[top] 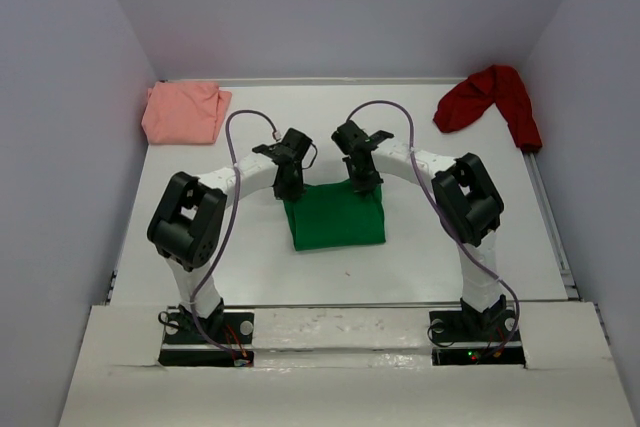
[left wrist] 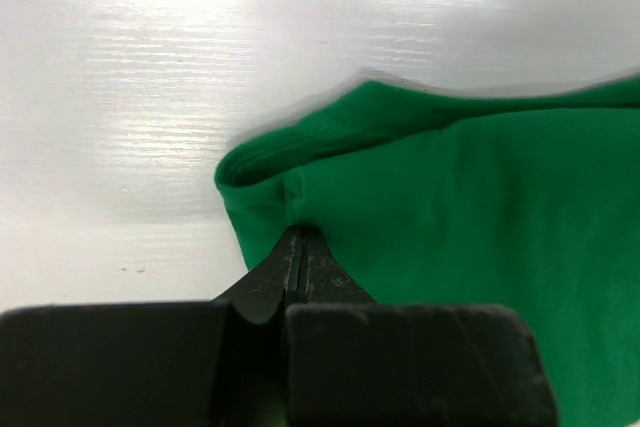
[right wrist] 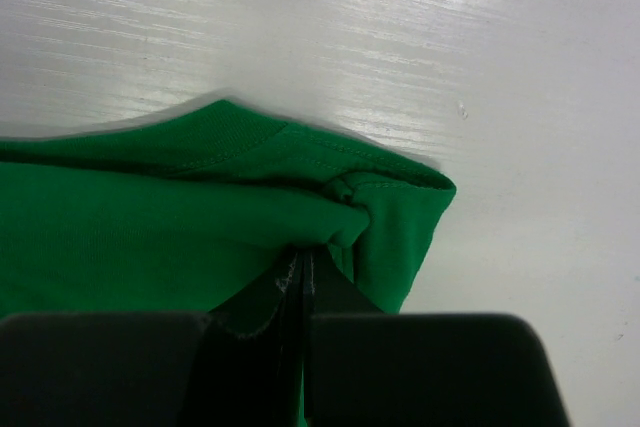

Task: Fold and stack the t-shirts
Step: Fold the tshirt

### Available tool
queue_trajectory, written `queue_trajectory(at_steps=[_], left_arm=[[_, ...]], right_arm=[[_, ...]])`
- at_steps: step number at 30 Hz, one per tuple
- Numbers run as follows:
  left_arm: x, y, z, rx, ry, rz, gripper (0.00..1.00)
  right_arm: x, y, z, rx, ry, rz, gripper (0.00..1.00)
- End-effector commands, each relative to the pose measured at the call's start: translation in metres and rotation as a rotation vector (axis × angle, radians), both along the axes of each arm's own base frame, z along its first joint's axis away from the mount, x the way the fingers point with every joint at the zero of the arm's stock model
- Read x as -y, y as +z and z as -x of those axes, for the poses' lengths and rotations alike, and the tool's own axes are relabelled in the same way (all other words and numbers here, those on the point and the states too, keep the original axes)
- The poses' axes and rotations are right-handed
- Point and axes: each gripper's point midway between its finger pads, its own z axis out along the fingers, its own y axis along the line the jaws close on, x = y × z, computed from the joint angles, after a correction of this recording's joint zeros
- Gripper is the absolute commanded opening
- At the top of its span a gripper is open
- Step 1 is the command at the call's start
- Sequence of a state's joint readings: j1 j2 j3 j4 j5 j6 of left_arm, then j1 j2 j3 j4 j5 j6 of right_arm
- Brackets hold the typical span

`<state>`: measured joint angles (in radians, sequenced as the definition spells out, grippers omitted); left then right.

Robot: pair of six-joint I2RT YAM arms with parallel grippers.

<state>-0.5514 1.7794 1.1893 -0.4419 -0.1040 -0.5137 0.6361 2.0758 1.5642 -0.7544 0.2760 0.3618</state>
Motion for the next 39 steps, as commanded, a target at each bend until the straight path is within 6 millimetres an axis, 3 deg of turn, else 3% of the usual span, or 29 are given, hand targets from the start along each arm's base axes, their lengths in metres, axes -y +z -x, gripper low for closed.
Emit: queue_trajectory(at_steps=[1,7,10,12,16,17,18,19,21,22,24,27,28,34,39], left_arm=[[-0.018,-0.024,0.009,-0.060,0.037,-0.020,0.00],[-0.030,-0.055,0.018,-0.146,0.083,0.034,0.00],[-0.033,-0.056,0.016,-0.144,0.099,0.039,0.00],[-0.035,-0.045,0.009,-0.114,0.111,0.027,0.00],[-0.044,-0.003,-0.002,-0.029,0.136,-0.027,0.00],[-0.044,0.024,-0.013,0.048,0.146,-0.033,0.00],[-0.043,0.039,-0.014,0.078,0.148,-0.035,0.00],[-0.037,0.064,-0.011,0.125,0.135,-0.032,0.00],[-0.025,0.087,-0.004,0.159,0.122,-0.008,0.00],[-0.011,0.102,0.009,0.173,0.086,0.024,0.00],[0.006,0.109,0.024,0.171,0.069,0.082,0.00],[0.028,0.102,0.051,0.149,0.025,0.157,0.00],[0.031,0.089,0.061,0.122,0.012,0.159,0.00],[0.030,0.047,0.086,0.050,0.016,0.137,0.00],[0.033,0.032,0.091,0.031,0.012,0.153,0.00]], right_arm=[[-0.002,0.012,-0.009,0.033,-0.006,-0.022,0.00],[-0.001,0.014,-0.006,0.029,-0.004,-0.024,0.00],[0.006,0.009,-0.006,0.022,-0.012,-0.006,0.00],[0.007,0.002,-0.004,0.010,-0.010,0.004,0.00],[0.005,-0.004,-0.005,0.004,-0.006,-0.003,0.00],[0.005,-0.005,-0.006,0.006,-0.004,-0.003,0.00],[0.007,-0.005,-0.008,0.007,-0.012,-0.005,0.00],[0.007,-0.006,-0.009,0.008,-0.012,-0.004,0.00],[0.006,-0.007,-0.010,0.009,-0.009,-0.004,0.00],[0.006,-0.009,-0.011,0.009,-0.007,-0.001,0.00],[0.006,-0.009,-0.012,0.010,-0.005,0.001,0.00],[0.004,-0.013,-0.011,0.005,-0.003,-0.008,0.00],[0.004,-0.014,-0.011,0.002,-0.003,-0.010,0.00],[0.004,-0.019,-0.008,-0.009,-0.001,-0.012,0.00],[0.004,-0.019,-0.008,-0.008,0.002,-0.013,0.00]])
